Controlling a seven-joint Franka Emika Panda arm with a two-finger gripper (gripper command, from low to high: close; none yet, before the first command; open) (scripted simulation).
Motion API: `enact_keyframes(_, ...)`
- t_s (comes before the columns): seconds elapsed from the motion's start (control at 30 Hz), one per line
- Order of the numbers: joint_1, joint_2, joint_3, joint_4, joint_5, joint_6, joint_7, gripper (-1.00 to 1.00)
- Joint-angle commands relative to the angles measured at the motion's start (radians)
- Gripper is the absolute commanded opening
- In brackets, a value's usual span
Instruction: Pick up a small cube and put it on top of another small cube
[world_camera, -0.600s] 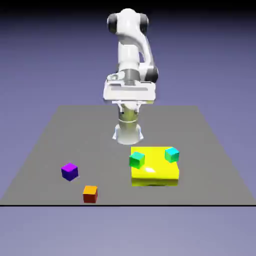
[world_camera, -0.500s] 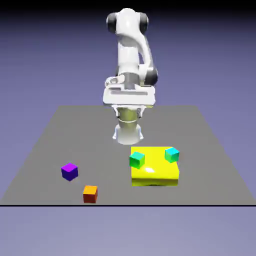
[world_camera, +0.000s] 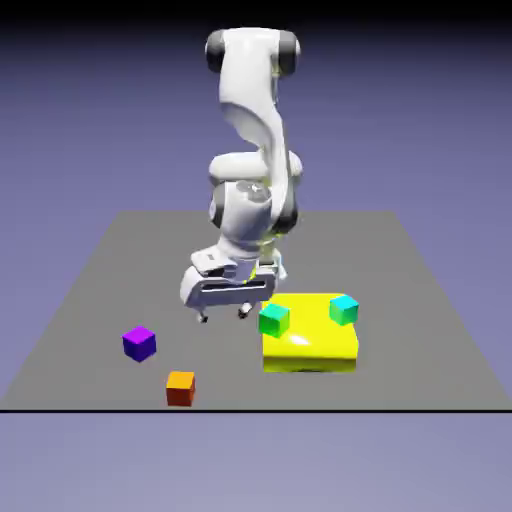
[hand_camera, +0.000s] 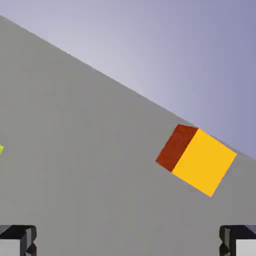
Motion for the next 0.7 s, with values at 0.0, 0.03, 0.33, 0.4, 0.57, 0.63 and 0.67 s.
enact_keyframes(0.0, 0.007, 0.036, -0.014, 0.019, -0.024, -0.032, -0.014, 0.00)
enact_keyframes(0.03, 0.013, 0.073, -0.027, 0.037, -0.049, -0.063, -0.027, 0.00)
enact_keyframes(0.33, 0.071, 0.399, -0.150, 0.205, -0.269, -0.347, -0.149, 0.00)
enact_keyframes(0.4, 0.084, 0.471, -0.177, 0.243, -0.318, -0.410, -0.176, 0.00)
enact_keyframes(0.57, 0.030, 0.603, -0.215, 0.248, -0.397, -0.313, -0.139, 0.00)
enact_keyframes(0.63, 0.030, 0.603, -0.215, 0.248, -0.398, -0.313, -0.139, -1.00)
enact_keyframes(0.67, 0.051, 0.569, -0.206, 0.252, -0.378, -0.356, -0.156, -1.00)
